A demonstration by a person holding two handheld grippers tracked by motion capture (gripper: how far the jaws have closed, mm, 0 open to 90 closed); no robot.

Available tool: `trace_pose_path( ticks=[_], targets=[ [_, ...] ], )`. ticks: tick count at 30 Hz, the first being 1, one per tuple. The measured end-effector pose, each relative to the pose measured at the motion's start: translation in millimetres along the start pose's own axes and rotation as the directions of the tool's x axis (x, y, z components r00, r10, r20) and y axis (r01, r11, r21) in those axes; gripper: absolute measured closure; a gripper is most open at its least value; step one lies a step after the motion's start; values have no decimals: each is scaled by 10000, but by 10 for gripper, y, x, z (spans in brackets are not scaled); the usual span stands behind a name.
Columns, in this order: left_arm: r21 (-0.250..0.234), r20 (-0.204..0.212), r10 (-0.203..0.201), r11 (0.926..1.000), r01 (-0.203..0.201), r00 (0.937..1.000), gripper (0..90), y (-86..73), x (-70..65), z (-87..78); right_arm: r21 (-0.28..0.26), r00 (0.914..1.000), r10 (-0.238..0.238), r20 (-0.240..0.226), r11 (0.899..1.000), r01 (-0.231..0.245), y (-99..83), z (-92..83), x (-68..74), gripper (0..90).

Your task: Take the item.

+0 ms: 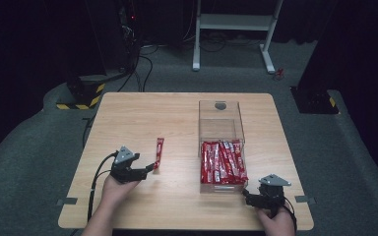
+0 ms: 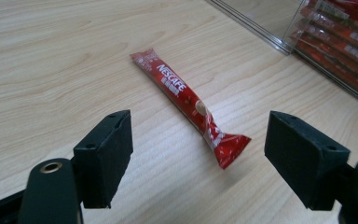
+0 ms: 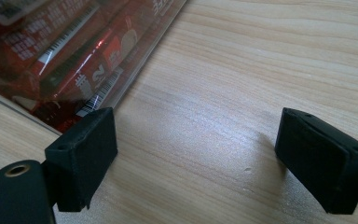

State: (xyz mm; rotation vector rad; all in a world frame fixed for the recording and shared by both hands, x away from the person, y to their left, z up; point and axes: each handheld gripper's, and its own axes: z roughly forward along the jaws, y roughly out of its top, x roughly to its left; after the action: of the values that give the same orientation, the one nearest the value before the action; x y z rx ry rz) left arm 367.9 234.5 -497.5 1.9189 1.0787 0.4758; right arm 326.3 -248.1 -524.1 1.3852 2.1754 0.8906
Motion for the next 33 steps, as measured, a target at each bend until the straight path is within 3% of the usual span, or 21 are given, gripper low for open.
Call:
trace_pose_path(
  ticks=[10, 20, 30, 33],
  targets=[
    [134, -42, 282, 9995, -281, 9996, 245, -143, 19, -204, 0, 10000, -5, -7, 10000, 5, 0, -1, 0, 126],
    [898, -261, 800, 9930, -774, 9965, 246, -365, 54, -332, -1, 10000, -7, -6, 10000, 7, 0, -1, 0, 126],
    [1659, -358, 868, 9829, -798, 9956, 239, -608, 113, -451, 0, 10000, -6, -6, 10000, 6, -1, -1, 0, 126],
    [1614, -400, 635, 9853, -563, 9972, 230, -670, 166, -501, -1, 10000, -12, -5, 10000, 12, -1, -1, 0, 127]
  ],
)
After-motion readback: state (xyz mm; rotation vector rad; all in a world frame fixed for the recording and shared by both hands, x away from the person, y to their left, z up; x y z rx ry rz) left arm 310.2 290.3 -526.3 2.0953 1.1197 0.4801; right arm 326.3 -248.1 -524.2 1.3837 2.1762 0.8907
